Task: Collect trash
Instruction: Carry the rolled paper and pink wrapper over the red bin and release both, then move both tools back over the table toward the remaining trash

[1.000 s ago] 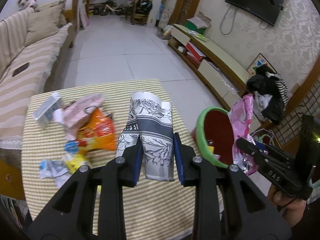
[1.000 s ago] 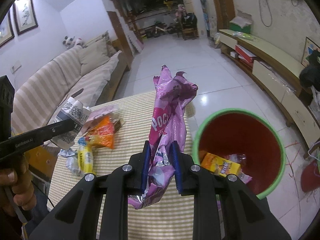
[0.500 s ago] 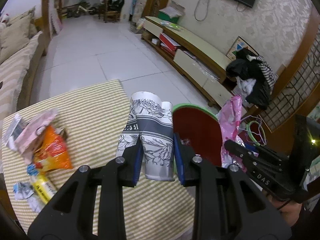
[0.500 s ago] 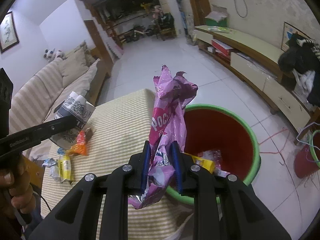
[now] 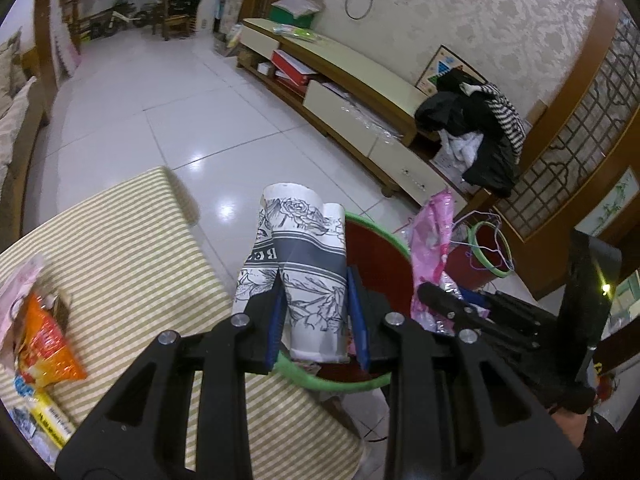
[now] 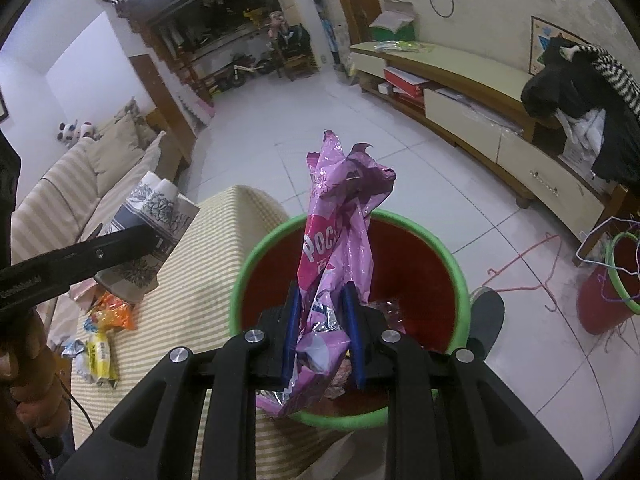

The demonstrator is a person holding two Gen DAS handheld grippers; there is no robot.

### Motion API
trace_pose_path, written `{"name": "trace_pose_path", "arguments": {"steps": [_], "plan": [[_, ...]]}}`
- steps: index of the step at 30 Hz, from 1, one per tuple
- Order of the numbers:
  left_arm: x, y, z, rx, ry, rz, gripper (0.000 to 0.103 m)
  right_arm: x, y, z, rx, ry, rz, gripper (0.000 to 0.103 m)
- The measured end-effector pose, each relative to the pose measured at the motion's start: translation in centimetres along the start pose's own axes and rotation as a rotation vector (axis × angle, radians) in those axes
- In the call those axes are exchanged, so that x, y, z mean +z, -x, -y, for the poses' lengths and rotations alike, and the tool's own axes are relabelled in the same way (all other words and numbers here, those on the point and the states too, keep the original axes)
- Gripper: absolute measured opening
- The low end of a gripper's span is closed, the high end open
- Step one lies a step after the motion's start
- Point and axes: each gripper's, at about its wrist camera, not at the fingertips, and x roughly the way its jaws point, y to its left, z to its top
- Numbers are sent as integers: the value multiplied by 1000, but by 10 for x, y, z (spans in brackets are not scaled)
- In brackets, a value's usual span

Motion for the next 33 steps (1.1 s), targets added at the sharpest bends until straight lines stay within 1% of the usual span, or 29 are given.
{"name": "trace_pose_path", "arguments": {"steps": [8,16,24,27,28,29,31,32,33], "plan": [[7,-22,12,-37,-23,-29,28,2,-15,16,-9,-18,-16,21],[12,-38,19,-58,-32,-48,28,1,-24,22,-14,-29,-30,21],[12,-45,22,-67,-37,-51,28,0,-27,24,-23,-27,-34,21],[13,-45,22,-66,-34,-51,28,0,-27,24,-30,-29,-32,23],[13,-46,21,-65,-30,-50,30,-1,-27,25,-32,-32,-33,23],[14,-46,21,-64,-22,-50,40,-2,-28,25,-36,-35,-33,23],[15,-47,20,-70,-10,-45,45,-2,-29,27,-36,-37,-34,25],[15,-48,20,-70,-9,-46,48,-2,-29,27,-37,-37,-35,27],[15,-47,19,-70,-8,-44,53,-2,-30,27,-38,-37,-37,32]]}}
